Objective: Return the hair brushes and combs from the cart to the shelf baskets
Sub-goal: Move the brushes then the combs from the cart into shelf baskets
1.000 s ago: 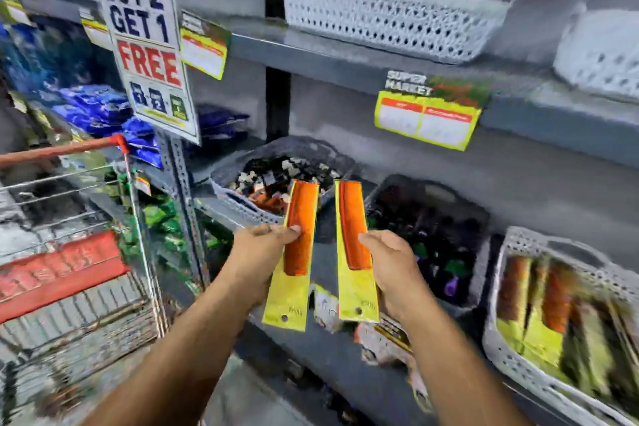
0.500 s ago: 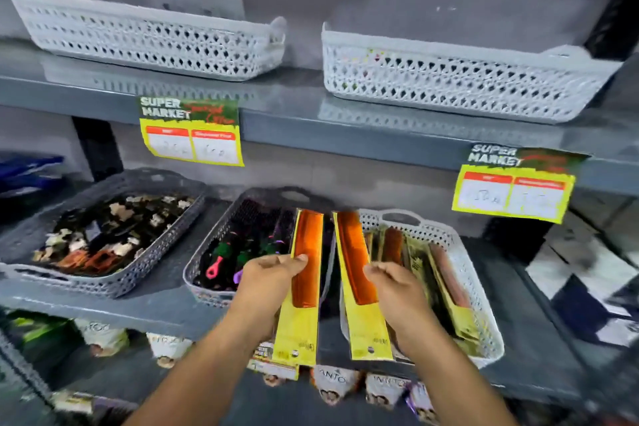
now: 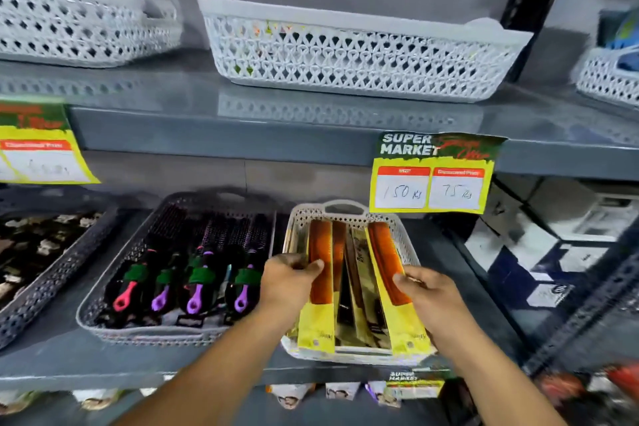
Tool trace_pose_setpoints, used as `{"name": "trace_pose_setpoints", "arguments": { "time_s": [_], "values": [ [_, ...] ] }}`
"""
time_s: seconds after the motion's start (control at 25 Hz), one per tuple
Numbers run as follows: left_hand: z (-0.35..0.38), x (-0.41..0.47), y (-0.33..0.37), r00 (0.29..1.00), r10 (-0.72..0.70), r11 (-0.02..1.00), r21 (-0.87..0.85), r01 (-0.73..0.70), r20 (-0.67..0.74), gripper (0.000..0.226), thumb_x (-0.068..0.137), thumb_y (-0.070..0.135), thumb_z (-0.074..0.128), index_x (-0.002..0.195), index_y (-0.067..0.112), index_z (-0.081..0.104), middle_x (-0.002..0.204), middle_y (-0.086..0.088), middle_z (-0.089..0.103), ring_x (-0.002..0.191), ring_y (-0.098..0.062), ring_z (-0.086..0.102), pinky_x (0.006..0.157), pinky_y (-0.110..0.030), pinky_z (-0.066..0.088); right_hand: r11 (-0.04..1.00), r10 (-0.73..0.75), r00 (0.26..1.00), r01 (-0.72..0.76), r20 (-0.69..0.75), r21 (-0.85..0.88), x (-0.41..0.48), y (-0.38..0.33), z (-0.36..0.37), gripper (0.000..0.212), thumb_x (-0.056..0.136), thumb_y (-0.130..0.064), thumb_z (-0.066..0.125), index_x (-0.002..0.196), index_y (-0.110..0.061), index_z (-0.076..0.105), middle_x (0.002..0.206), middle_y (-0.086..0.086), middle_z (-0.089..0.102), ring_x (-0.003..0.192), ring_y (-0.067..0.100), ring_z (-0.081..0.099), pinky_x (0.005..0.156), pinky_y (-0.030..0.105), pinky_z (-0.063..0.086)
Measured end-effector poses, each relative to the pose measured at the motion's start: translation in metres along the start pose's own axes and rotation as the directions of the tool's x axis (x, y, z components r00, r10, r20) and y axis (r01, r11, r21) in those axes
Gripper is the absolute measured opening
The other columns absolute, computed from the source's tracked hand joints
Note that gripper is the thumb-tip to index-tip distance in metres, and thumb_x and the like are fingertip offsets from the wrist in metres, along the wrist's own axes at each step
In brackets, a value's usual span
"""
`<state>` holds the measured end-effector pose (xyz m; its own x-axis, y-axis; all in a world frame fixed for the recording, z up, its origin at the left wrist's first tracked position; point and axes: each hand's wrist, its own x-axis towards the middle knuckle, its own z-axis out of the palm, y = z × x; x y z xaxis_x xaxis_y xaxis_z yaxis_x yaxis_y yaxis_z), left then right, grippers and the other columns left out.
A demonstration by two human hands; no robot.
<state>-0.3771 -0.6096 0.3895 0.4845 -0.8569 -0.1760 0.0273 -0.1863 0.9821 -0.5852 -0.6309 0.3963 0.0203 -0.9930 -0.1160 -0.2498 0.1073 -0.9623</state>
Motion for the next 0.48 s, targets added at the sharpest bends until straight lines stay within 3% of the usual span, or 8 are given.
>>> {"name": "trace_pose_setpoints", "arguments": {
  "time_s": [0.16, 0.24, 0.48],
  "values": [
    [0.021, 0.01, -0.009, 0.994, 0.102, 0.985, 0.14, -0.097, -0.032, 0.031, 0.079, 0.017, 0.076, 0.108, 0.011, 0.069, 0.099, -0.006, 0.073, 0.088, -0.02, 0.068, 0.082, -0.031, 0.055, 0.998, -0.001, 0.999, 0.004, 0.045, -0.069, 0.021, 0.013, 0.004, 0.043, 0.094, -0.018, 0.06, 0.134, -0.004, 0.051, 0.139, 0.009, 0.052, 0.118, 0.013, 0.049, 0.095, 0.025, 0.036],
    [0.027, 0.015, -0.012, 0.991, 0.125, 0.977, 0.18, -0.113, -0.052, 0.032, 0.079, 0.021, 0.076, 0.109, 0.015, 0.068, 0.104, -0.006, 0.073, 0.092, -0.022, 0.068, 0.086, -0.036, 0.056, 0.994, -0.017, 0.998, 0.023, 0.056, -0.11, 0.029, 0.018, 0.008, 0.044, 0.095, -0.019, 0.058, 0.136, -0.004, 0.05, 0.143, 0.008, 0.05, 0.127, 0.017, 0.047, 0.101, 0.027, 0.036],
    [0.045, 0.017, -0.009, 0.978, 0.196, 0.912, 0.353, -0.21, 0.073, 0.031, 0.088, 0.025, 0.064, 0.118, 0.018, 0.065, 0.123, 0.004, 0.063, 0.088, -0.007, 0.06, 0.077, -0.025, 0.055, 0.977, -0.007, 0.999, -0.003, -0.044, -0.215, 0.05, 0.023, -0.008, 0.045, 0.097, -0.017, 0.054, 0.14, -0.006, 0.045, 0.142, 0.01, 0.051, 0.13, 0.024, 0.047, 0.105, 0.033, 0.038]
  ]
}}
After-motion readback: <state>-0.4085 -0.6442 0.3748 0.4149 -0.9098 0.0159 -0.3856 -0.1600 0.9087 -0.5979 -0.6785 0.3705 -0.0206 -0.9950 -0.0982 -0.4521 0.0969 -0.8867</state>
